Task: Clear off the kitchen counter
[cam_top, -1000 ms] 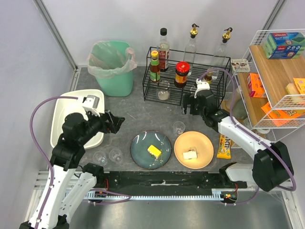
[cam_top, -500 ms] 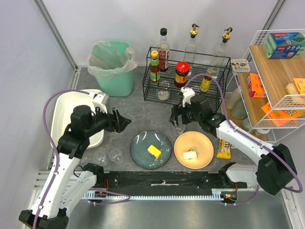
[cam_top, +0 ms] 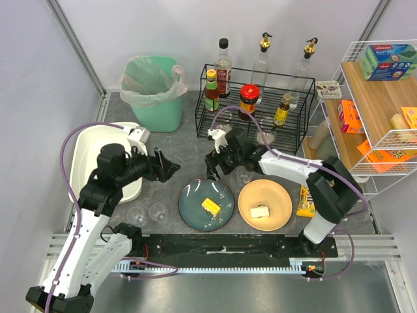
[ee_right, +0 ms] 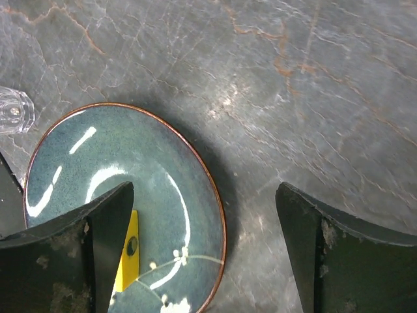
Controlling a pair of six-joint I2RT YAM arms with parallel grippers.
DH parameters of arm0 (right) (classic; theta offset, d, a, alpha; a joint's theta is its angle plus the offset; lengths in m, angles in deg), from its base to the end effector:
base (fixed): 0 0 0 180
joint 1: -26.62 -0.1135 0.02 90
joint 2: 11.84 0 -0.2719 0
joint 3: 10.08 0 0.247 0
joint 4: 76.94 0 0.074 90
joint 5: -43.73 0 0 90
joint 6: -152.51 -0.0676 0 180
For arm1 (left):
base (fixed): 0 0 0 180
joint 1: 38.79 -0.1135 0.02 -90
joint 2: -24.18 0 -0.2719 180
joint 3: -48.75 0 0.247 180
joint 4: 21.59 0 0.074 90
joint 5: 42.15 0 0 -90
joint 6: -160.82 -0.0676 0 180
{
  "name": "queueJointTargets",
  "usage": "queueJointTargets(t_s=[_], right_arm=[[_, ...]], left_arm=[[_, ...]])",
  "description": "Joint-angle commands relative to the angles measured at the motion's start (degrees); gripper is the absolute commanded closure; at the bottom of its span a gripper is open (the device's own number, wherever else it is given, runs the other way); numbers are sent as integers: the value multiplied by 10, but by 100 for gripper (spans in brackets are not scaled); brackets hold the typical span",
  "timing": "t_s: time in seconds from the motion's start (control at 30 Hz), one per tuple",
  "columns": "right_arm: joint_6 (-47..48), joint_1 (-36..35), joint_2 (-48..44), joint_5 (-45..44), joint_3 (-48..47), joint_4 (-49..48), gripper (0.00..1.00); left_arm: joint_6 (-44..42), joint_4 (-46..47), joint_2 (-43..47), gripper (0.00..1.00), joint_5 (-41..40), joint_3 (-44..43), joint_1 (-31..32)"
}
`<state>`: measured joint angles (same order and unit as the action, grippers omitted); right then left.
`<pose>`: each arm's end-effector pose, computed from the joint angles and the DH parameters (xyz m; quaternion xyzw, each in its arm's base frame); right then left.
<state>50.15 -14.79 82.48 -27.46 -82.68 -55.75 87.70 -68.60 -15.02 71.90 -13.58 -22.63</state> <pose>0.2638 0.2618 0.1993 -0.2900 0.8591 0.3118 0.2838 0.1465 -0.0711 0.3274 0.1085 0.8204 -0.3191 0.4619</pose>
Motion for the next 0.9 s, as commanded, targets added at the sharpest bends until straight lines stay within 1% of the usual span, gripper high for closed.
queueJointTargets(t_s=[0.0,0.1,0.37,0.4,0.43,0.53,0.7,0.87], right_arm=[[45,1,53,83,-53,-9,5],[66,2,93,110,-75,7,9],[117,24,159,232,-119,61,32],[118,26,164,243,-122,74,33],[136,26,169,250,-126,81,35],[146,26,185,263,-132,100,38],[150,26,223,294,-145,111,46],[149,26,242,298,-149,112,55]], left_arm=[[-2,-2,9,14,11,-16,0],[-4,-4,11,14,9,-15,0],[-7,-9,13,14,9,-14,0],[-7,-9,13,14,9,-14,0],[-7,-9,13,14,9,-13,0],[-8,-9,14,14,10,-12,0],[-5,-9,15,14,11,-12,-1],[-4,-9,20,14,11,-11,0]])
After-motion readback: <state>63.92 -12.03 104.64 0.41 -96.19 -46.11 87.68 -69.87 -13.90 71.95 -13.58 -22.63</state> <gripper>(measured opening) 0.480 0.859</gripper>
